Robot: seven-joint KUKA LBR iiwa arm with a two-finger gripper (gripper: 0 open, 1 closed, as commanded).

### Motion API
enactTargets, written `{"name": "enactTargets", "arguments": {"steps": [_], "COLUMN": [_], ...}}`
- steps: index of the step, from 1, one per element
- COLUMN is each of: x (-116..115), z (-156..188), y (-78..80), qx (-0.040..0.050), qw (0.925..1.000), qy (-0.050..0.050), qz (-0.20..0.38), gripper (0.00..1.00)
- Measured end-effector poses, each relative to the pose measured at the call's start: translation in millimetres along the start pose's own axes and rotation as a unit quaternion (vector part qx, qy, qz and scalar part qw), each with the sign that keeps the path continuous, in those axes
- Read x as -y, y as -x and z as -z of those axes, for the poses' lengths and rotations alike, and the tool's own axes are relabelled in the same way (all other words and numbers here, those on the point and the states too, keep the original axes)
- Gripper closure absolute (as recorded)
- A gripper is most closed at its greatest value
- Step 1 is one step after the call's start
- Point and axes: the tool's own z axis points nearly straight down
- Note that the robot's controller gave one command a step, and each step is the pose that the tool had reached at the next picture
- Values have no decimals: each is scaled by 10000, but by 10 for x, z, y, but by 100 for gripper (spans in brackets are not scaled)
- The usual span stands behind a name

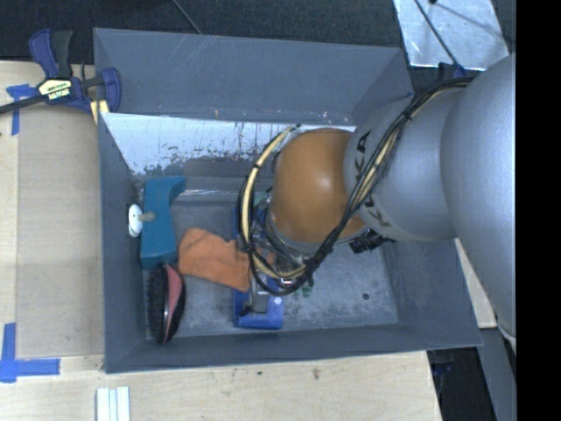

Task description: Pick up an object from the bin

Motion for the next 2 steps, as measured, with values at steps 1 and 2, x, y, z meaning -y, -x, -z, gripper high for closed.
{"name": "enactTargets", "arguments": {"steps": [1, 2], "x": [-246, -390], "z": [-274, -366], "y": [15, 136], "qx": [21, 7], "qw": [9920, 9952], "qy": [-4, 4], "qz": [1263, -974], "gripper": [0, 100]}}
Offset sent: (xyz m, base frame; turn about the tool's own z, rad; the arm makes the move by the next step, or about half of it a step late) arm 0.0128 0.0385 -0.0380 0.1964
